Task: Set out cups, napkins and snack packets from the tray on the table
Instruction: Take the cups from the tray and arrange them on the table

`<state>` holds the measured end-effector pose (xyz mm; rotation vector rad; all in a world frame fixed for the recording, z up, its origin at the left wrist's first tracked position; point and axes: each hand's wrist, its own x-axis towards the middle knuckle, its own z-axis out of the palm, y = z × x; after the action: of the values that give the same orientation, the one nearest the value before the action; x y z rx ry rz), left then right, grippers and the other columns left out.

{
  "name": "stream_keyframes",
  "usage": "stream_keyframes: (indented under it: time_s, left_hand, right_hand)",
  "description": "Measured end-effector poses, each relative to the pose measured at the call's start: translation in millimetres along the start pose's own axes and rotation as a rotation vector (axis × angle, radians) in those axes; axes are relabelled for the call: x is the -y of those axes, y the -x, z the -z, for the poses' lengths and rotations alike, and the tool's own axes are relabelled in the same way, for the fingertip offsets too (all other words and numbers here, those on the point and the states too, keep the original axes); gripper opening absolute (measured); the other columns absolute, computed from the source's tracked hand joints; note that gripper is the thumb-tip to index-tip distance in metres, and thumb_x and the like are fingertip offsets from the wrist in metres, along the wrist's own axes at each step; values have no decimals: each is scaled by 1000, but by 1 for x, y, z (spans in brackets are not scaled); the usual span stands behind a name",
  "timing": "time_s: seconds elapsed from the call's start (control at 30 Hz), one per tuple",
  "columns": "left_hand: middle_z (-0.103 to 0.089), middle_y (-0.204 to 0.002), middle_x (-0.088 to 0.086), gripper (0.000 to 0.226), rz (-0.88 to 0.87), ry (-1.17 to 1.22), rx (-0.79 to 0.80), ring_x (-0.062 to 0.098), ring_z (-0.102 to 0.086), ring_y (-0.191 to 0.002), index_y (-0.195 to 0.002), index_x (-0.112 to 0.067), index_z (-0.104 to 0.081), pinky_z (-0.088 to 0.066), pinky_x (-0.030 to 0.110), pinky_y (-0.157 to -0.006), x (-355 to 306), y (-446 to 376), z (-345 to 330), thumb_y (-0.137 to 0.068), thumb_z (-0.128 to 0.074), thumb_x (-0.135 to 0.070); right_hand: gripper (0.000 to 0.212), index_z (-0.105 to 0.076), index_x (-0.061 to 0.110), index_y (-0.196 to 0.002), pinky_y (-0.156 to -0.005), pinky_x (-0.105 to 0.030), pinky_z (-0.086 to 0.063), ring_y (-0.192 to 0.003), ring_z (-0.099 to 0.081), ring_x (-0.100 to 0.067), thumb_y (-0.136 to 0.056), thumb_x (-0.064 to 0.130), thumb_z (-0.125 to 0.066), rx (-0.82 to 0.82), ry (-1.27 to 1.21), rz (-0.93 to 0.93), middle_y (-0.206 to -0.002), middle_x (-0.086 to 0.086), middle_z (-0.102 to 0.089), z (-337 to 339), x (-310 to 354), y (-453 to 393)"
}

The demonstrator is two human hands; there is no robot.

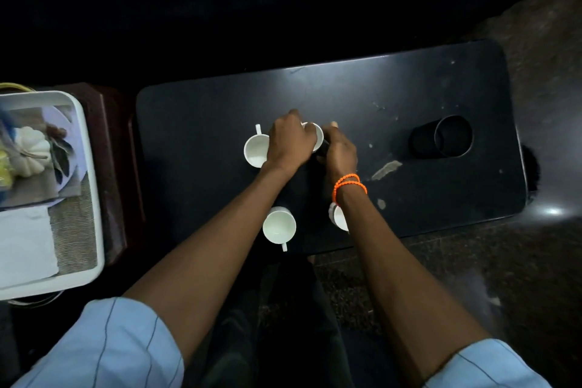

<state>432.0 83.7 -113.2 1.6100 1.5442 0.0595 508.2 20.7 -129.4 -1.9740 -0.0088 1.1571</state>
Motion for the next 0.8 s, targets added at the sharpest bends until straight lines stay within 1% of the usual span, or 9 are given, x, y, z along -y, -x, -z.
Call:
stream_keyframes:
  time_s: [0.1, 0.2, 0.3, 0.37, 0.5, 0.6, 0.67, 0.73, 0.8]
  left_hand:
    - [-70, -130, 16, 44, 21, 129, 31, 37, -60, -124, -132, -8, -62, -47, 38, -98, -3, 5, -4, -90, -52, -8]
    - [-73, -123, 9, 48, 4, 190, 63, 34, -63, -119, -130, -15, -63, -48, 34, -96, 1, 6, -13, -85, -51, -3]
    - [-71, -133, 4, 50, -23, 208, 118, 29, -62, -128, -136, -21, -63, -46, 33, -104, 4, 8, -22, -89, -55, -6]
    - [-66, -143, 3, 51, -61, 207, 143, 26, -58, -135, -143, -21, -59, -43, 31, -107, 6, 10, -27, -93, -60, -10]
    - [-63, -146, 4, 55, -114, 219, 192, 26, -57, -137, -146, -18, -56, -42, 31, -108, 5, 11, -32, -92, -63, -11]
    - [-61, -149, 4, 59, -121, 209, 218, 25, -54, -140, -151, -19, -51, -44, 37, -113, 5, 11, -32, -93, -64, -14]
    - [-60, -149, 5, 60, -142, 180, 224, 27, -54, -140, -153, -18, -48, -45, 40, -112, 5, 12, -31, -94, -62, -13]
    - [-65, -141, 9, 56, -186, 186, 183, 29, -60, -130, -147, -13, -52, -48, 38, -105, 2, 19, -29, -91, -53, -13]
    - [-70, -127, 14, 56, -243, 224, 79, 29, -64, -114, -135, -6, -60, -48, 36, -95, 3, 28, -25, -81, -47, -11]
  right_hand:
    - [43, -79, 23, -82, -98, -53, -56, -102, -74, -30, -83, 58, -55, -21, -57, -8, -98, -7, -79, 6, 1, -2]
    - [41, -79, 22, -79, -95, -51, -58, -100, -74, -31, -87, 55, -55, -67, -73, -5, -97, -9, -79, 17, 4, -6]
    - [41, -79, 19, -85, -90, -44, -61, -103, -74, -29, -93, 51, -55, -82, -83, -3, -101, -9, -79, 28, 2, -11]
    - [38, -78, 20, -82, -87, -41, -62, -103, -74, -29, -95, 48, -57, -95, -98, -5, -102, -12, -78, 34, 0, -12]
    - [37, -78, 21, -79, -87, -43, -62, -102, -74, -29, -94, 48, -58, -121, -101, 19, -100, -10, -79, 42, -4, -12]
    - [35, -78, 22, -81, -86, -41, -63, -103, -74, -26, -94, 48, -59, -111, -108, 29, -100, -7, -79, 45, -6, -13]
    - [33, -78, 22, -82, -91, -45, -61, -103, -74, -24, -95, 46, -60, -100, -89, 41, -100, -7, -79, 47, -6, -14]
    - [28, -79, 21, -93, -100, -50, -56, -107, -71, -22, -96, 41, -61, -90, -52, 66, -107, -9, -78, 48, -8, -14]
    - [32, -74, 15, -120, -107, -50, -51, -118, -67, -22, -95, 34, -63, -103, -5, 102, -123, -9, -74, 47, -11, -13]
